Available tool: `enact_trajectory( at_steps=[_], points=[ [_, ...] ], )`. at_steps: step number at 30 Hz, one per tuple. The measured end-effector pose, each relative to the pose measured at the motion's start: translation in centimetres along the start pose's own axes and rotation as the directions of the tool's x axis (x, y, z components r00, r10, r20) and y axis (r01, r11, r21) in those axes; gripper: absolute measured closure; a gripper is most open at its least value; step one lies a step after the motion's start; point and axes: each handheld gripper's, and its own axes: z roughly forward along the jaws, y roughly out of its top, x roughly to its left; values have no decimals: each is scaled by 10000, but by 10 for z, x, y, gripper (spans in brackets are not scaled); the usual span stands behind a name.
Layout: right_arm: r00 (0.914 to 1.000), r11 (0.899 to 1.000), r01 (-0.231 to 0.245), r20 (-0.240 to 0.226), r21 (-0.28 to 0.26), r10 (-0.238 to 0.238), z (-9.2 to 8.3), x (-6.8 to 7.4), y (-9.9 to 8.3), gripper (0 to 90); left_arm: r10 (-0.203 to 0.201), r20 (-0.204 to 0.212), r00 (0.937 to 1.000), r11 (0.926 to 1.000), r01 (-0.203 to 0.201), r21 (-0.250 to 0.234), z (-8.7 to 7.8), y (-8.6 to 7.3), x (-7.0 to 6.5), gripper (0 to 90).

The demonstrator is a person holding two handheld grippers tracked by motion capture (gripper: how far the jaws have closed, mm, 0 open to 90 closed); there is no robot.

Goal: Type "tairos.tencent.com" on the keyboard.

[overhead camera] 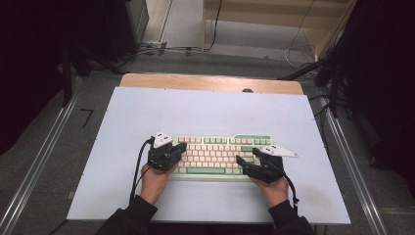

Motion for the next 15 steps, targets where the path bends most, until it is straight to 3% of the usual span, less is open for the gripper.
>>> enact_trajectory(
  at_steps=[15],
  points=[
    [10000, 10000, -35, 48, 68, 34, -3, -1, -3, 249, 303, 167, 9994, 9982, -312, 515, 12, -1, -5, 900]
  ],
)
